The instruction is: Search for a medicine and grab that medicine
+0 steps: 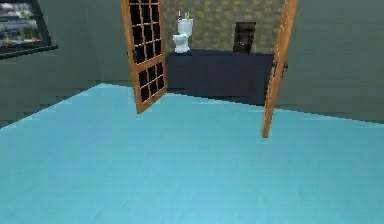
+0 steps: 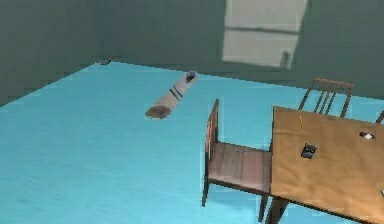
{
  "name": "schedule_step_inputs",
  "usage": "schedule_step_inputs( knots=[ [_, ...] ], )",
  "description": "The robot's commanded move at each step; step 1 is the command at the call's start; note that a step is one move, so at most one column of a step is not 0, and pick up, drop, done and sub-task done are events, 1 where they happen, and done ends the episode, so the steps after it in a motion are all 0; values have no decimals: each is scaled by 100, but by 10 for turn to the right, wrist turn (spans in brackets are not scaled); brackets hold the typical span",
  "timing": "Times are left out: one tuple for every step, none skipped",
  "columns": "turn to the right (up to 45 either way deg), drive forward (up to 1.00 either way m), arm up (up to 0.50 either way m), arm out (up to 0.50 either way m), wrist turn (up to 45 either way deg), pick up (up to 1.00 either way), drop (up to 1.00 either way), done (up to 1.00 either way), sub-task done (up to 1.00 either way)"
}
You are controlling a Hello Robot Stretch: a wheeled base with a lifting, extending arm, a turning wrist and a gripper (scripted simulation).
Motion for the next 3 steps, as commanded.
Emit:
schedule_step_inputs(
  knots=[
    [0, 100, 0, 0, 0, 0, 0, 0, 0],
    [0, 100, 0, 0, 0, 0, 0, 0, 0],
    [0, 100, 0, 0, 0, 0, 0, 0, 0]
  ],
)
